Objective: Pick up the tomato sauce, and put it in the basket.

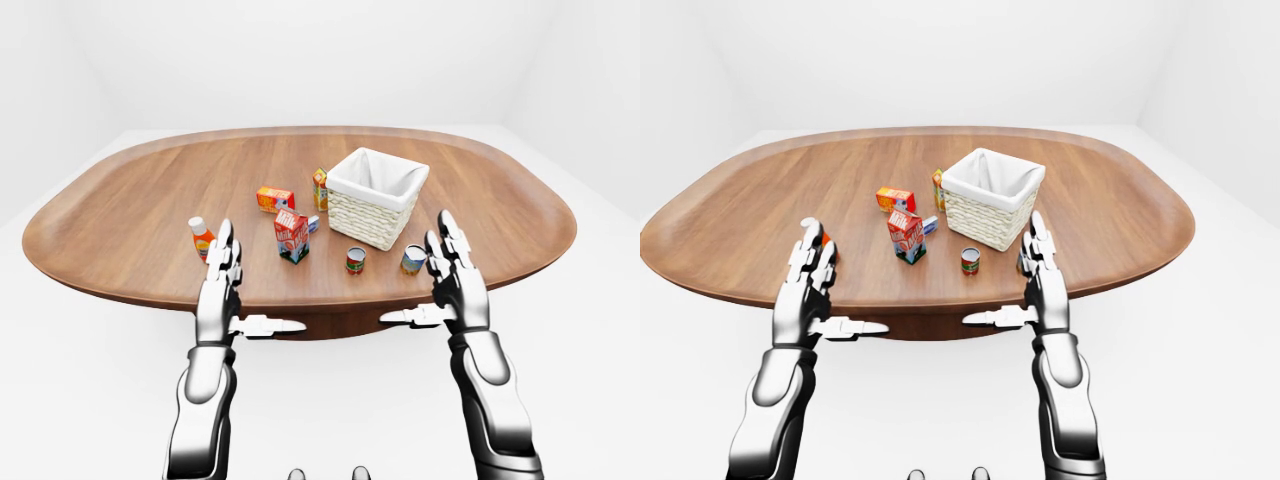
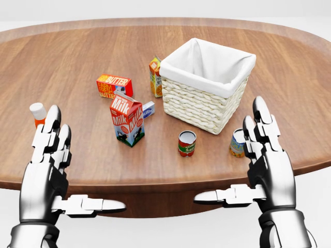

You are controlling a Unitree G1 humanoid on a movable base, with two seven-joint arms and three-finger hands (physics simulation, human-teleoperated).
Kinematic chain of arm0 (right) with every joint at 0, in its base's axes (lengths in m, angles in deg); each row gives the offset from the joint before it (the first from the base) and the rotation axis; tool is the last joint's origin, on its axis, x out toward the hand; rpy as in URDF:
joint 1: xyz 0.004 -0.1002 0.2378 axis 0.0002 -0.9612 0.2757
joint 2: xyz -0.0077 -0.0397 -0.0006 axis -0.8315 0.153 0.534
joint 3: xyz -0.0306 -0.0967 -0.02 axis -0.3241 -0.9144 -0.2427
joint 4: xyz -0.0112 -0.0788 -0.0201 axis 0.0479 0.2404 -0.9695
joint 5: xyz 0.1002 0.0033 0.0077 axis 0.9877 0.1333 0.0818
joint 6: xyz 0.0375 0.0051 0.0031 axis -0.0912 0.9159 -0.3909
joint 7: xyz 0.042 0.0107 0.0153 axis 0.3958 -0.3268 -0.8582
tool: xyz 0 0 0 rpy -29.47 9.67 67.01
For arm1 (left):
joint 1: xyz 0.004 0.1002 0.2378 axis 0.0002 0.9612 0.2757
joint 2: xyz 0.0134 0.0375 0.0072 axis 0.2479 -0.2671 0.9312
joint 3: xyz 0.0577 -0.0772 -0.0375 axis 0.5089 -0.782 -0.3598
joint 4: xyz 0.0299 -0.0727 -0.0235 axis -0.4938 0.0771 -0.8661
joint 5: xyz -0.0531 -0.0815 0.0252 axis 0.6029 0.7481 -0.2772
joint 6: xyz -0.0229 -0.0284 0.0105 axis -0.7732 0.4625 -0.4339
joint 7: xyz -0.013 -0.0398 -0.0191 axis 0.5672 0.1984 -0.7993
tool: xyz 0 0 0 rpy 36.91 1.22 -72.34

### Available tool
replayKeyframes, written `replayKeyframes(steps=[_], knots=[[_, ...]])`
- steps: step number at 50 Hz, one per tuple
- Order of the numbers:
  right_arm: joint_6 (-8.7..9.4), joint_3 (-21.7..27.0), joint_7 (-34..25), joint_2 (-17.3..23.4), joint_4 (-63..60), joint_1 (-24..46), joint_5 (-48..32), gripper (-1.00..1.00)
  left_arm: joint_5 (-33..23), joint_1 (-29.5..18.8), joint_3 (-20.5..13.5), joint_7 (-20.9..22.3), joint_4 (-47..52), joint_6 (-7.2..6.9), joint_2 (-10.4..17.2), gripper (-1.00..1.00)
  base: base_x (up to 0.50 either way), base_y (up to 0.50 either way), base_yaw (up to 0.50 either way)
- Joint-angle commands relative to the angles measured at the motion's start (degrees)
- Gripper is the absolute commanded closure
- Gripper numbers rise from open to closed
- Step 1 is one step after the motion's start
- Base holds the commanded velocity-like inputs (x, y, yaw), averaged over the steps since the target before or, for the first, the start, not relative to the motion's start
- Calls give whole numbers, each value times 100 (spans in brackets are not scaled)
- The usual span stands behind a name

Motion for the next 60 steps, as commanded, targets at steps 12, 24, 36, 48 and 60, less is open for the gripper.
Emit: replayKeyframes(steps=[12, 24, 36, 48, 60], knots=[[0, 54, -334, 3, -331, -109, 322, -100, -17, 3, 8, 4, 89, 0, -4, -100, 42, 0, 0], [0, 19, -370, -27, -444, -243, 304, -100, -15, 10, 12, 1, 65, 0, -9, -100, 27, 0, 0], [0, -39, -424, -20, -385, -273, 174, -100, -17, 11, 16, 0, 94, 0, -8, -100, 0, -38, 0], [0, -42, -435, -31, -359, -284, 161, -100, -22, 24, 20, -1, 119, 0, -10, -100, 0, -50, 0], [0, -33, -440, -34, -391, -297, 185, -100, -19, 28, 26, -4, 117, 0, -13, -100, 0, -50, 0]])
